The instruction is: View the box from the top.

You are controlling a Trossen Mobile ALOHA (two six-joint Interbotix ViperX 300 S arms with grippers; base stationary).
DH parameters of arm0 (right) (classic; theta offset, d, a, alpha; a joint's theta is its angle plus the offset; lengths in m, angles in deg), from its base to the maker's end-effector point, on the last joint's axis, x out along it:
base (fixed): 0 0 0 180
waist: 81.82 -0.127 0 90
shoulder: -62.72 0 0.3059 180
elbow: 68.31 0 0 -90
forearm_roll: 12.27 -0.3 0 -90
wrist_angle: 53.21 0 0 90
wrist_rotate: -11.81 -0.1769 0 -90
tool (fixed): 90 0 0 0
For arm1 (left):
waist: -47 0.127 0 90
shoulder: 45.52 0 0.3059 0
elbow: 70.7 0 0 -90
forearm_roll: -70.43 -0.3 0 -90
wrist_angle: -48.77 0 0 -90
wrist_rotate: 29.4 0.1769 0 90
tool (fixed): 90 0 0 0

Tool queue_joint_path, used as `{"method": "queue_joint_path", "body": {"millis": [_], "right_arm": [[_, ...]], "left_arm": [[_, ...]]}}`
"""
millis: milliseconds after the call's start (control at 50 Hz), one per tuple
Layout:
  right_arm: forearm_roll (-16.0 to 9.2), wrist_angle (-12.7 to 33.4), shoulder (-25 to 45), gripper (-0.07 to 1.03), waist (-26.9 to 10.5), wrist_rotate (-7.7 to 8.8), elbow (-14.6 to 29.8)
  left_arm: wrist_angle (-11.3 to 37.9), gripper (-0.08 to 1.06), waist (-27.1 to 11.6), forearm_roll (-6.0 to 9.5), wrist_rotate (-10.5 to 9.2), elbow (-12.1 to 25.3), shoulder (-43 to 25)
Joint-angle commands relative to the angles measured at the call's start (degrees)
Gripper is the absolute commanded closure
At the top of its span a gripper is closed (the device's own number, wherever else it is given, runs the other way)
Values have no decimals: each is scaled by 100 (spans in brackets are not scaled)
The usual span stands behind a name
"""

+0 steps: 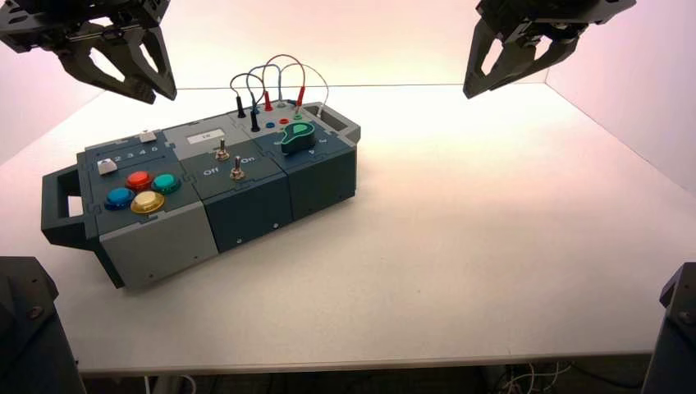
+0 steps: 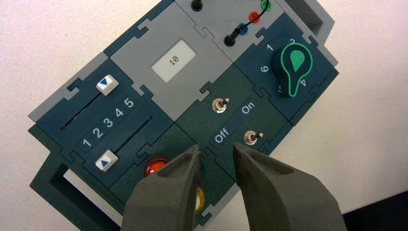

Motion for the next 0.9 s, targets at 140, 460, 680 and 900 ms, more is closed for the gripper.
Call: {"method": "queue_joint_path", "body": {"millis": [140,460,680,900], "right_arm": [[0,26,-9,47,9,-18,167],[0,325,-18,47,0,35,290],[62,1336,105,47,-176,272,976],[264,2355,817,47,-712,422,2338]], "left_arm": [[-26,60,-9,18,-18,35,44],[211,60,-9,26,-9,193,53],[1846,60,-9,-35,35,1266,114],[3313,60,-9,-167,79,2224,-9]]}}
